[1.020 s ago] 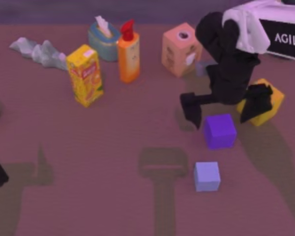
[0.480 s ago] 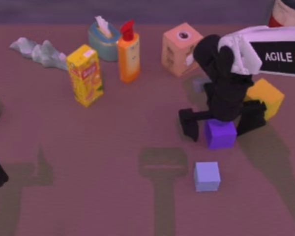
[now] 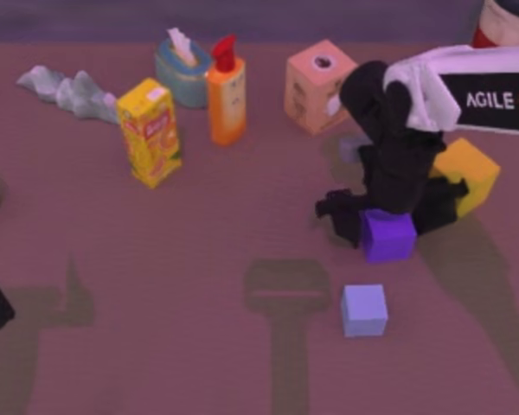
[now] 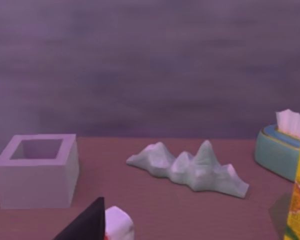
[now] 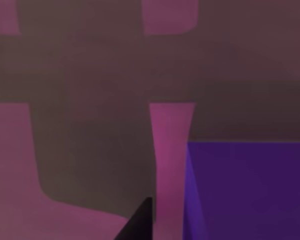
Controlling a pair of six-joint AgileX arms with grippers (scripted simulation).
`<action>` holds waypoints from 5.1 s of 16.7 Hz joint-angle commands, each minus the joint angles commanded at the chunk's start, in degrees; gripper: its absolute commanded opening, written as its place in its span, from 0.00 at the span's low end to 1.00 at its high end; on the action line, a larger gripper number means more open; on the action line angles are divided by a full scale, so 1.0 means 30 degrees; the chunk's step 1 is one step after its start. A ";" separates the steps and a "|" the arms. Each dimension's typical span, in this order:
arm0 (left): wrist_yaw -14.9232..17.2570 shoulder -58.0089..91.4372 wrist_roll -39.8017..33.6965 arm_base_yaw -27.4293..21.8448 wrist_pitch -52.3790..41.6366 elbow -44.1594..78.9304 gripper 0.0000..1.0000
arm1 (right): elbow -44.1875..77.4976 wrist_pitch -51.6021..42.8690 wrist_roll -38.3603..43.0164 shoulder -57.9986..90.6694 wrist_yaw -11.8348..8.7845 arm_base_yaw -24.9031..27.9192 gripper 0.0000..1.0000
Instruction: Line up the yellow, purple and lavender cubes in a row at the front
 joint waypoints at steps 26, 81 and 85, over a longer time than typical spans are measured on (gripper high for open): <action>0.0000 0.0000 0.0000 0.0000 0.0000 0.0000 1.00 | 0.2834 -0.4566 -0.0092 -0.2123 0.0101 0.0116 0.00; 0.0000 0.0000 0.0000 0.0000 0.0000 0.0000 1.00 | -0.3015 0.0010 0.9618 -0.3331 0.0233 0.6683 1.00; 0.0000 0.0000 0.0000 0.0000 0.0000 0.0000 1.00 | -0.1709 -0.2095 0.9691 -0.4011 0.0246 0.6755 1.00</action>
